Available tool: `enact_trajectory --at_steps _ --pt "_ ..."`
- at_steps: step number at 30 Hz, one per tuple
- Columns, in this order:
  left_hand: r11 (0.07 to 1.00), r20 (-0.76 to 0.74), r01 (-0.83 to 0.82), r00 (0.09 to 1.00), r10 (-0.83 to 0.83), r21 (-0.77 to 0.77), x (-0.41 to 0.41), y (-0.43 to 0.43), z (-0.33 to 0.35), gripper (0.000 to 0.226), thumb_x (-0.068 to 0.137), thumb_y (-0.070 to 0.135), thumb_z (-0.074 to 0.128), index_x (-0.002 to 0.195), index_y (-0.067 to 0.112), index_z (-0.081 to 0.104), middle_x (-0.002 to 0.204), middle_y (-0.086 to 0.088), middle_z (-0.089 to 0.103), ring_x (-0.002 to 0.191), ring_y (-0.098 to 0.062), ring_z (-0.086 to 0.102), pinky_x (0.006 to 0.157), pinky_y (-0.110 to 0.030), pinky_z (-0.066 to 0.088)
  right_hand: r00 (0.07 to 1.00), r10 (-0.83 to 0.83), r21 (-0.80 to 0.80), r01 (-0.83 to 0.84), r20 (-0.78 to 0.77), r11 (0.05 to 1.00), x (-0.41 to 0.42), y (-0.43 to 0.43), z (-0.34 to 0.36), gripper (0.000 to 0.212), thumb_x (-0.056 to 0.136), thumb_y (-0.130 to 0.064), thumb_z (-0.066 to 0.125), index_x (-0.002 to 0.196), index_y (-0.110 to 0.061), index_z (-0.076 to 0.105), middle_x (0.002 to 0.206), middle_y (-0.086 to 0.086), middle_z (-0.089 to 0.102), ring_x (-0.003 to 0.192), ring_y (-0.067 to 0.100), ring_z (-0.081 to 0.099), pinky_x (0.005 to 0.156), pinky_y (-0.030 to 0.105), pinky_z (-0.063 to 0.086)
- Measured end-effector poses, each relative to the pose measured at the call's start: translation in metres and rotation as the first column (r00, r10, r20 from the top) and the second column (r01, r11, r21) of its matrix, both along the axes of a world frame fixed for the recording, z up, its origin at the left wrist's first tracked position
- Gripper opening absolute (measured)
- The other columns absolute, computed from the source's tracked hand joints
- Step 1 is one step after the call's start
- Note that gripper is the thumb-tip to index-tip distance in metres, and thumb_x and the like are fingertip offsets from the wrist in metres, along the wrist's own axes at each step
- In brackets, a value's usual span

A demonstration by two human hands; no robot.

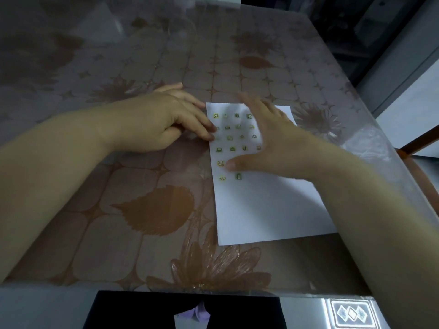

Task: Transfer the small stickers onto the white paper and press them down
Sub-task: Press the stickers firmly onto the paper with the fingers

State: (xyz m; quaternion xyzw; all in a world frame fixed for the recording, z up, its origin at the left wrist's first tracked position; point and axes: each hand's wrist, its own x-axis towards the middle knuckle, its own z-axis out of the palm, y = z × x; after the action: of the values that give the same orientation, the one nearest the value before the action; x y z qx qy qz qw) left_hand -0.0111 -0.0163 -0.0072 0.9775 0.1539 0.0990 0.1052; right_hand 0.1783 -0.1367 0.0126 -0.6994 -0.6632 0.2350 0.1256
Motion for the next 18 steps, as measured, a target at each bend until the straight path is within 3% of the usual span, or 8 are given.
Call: enact_trajectory --at_steps 4,11,18 --pt "1.0 0.001 -0.001 1.0 0.001 0.0 -0.002 0.0 0.0 0.054 0.072 0.011 0.035 0.108 0.042 0.06 0.119 0.029 0.051 0.119 0.015 0.023 0.102 -0.003 -0.01 0.99 -0.082 0.005 0.084 -0.112 0.996 0.013 0.0 0.008 0.11 0.065 -0.044 0.077 0.146 -0.035 0.004 0.155 -0.011 0.011 0.143 0.018 0.014 0.113 0.042 0.025" --pt "1.0 0.01 0.001 1.0 -0.001 0.009 -0.001 0.002 -0.003 0.054 0.071 0.01 0.036 0.109 0.039 0.062 0.119 0.029 0.052 0.121 0.011 0.027 0.103 -0.003 -0.01 0.998 -0.012 -0.097 0.018 0.06 0.995 0.007 0.002 -0.003 0.118 0.057 -0.055 0.077 0.146 -0.034 0.003 0.155 -0.013 0.009 0.143 0.016 0.011 0.115 0.044 0.019" --pt "1.0 0.004 0.0 1.0 0.0 -0.016 -0.002 0.003 -0.004 0.054 0.072 0.011 0.037 0.109 0.041 0.061 0.117 0.035 0.049 0.12 0.014 0.027 0.105 -0.006 -0.007 0.977 -0.03 -0.062 0.044 0.209 0.997 0.015 0.002 -0.002 0.122 0.052 -0.07 0.066 0.146 -0.032 -0.001 0.157 -0.007 0.002 0.145 0.021 0.002 0.117 0.052 0.006"
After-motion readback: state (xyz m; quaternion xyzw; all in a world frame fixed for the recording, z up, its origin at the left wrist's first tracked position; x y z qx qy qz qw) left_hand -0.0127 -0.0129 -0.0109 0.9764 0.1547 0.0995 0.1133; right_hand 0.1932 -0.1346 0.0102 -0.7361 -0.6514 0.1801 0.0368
